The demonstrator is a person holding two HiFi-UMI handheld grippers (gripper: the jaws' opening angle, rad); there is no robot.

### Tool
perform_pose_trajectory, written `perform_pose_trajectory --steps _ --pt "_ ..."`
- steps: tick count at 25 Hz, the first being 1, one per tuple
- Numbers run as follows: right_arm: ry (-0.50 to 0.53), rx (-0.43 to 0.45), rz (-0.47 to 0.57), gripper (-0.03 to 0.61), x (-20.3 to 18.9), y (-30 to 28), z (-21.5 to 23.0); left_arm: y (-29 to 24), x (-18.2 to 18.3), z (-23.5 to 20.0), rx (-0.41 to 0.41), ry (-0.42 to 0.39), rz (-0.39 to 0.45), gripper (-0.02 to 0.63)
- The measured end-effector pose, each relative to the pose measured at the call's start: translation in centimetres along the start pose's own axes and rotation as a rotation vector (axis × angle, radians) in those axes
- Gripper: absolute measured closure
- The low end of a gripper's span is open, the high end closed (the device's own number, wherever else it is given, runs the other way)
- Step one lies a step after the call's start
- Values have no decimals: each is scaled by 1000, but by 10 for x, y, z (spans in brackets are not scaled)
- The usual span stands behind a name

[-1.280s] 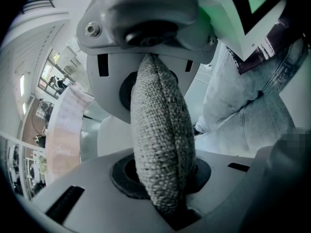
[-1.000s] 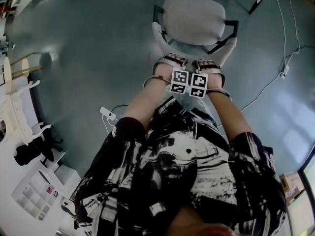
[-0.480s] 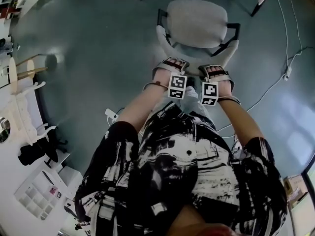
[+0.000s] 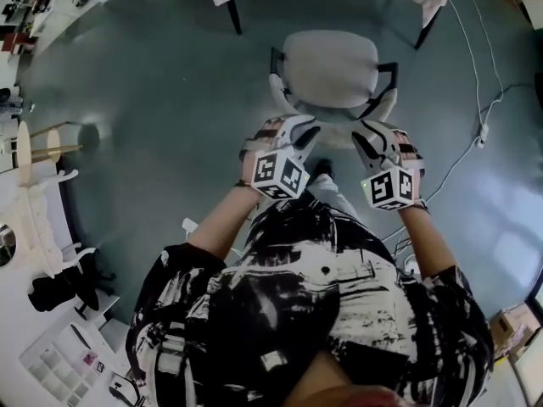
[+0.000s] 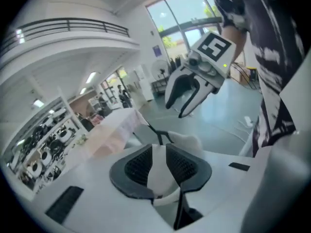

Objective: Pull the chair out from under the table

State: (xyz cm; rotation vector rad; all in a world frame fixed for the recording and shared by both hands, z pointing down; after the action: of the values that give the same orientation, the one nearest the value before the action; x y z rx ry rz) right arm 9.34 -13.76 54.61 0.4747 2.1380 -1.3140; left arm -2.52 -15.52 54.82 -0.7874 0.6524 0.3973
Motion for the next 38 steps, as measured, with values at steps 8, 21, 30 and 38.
perform_pose_trajectory --steps 8,21,30,38 --pt "-266 -212 468 434 89 87 120 22 84 -131 240 331 206 552" --pt "-291 -382 757 568 165 184 170 83 194 -219 315 480 551 612" --pt "-333 -394 741 580 167 175 183 85 200 -227 318 493 572 614" --pt "-357 -407 717 580 163 171 187 84 195 -227 331 491 578 614"
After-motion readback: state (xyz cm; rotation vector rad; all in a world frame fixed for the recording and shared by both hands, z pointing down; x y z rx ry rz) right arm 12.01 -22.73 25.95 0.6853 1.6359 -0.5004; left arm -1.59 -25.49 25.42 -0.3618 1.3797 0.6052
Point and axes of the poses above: the fingertips, and each gripper's own axes: y backward along the fingers, z to its right, x out of its top, the point moved 4 cm from there along y, backward along the fingers, and after that the axes turned 13 degrees about x, right-handed, at the moved point
